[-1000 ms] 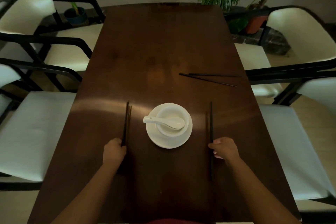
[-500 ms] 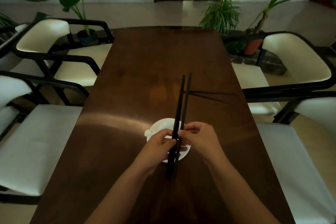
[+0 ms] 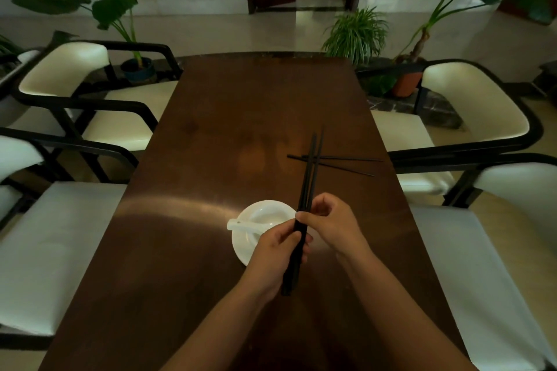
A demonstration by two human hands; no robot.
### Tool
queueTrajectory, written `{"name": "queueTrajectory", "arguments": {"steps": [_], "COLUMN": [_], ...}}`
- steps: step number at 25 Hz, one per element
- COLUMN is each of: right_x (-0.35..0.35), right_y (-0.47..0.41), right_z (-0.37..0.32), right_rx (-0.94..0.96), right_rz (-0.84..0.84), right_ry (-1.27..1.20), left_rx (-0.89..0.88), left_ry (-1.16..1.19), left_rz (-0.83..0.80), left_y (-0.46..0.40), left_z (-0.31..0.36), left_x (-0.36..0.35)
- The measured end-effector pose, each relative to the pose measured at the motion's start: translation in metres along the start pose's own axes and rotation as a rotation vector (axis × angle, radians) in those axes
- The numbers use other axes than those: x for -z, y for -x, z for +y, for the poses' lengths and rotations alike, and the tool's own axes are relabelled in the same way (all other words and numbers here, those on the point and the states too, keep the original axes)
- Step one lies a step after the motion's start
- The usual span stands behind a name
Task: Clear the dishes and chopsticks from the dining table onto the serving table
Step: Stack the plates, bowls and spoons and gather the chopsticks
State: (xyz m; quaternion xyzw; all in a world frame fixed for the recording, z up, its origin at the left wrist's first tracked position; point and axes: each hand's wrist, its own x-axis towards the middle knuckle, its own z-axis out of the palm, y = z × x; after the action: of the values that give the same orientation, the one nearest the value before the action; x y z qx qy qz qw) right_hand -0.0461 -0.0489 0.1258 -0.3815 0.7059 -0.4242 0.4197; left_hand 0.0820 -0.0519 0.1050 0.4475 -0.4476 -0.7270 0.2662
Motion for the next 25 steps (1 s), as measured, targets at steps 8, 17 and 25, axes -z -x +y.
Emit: {"name": "queueTrajectory", "arguments": {"steps": [8,17,25], "right_x": [0.032,0.070,0.088], "right_y": [-0.034,-0.163,-0.304], "right_z": [0.001,0.033,0.100], "right_rx": [0.012,0.031,0.141], "right_rz": [-0.274,-0.240,-0.238], "right_ry": [-0.184,0.009,1.256], "left_rx": [0.198,0.220,0.230], "left_ry": [0.117,0.221,0.346], "left_rz": [-0.185,-0.056,0.062], "left_y": [-0.018,-0.084,-0.130], "left_z": [0.014,0.021,0.017], "left_x": [0.006,-0.007,0.022]}}
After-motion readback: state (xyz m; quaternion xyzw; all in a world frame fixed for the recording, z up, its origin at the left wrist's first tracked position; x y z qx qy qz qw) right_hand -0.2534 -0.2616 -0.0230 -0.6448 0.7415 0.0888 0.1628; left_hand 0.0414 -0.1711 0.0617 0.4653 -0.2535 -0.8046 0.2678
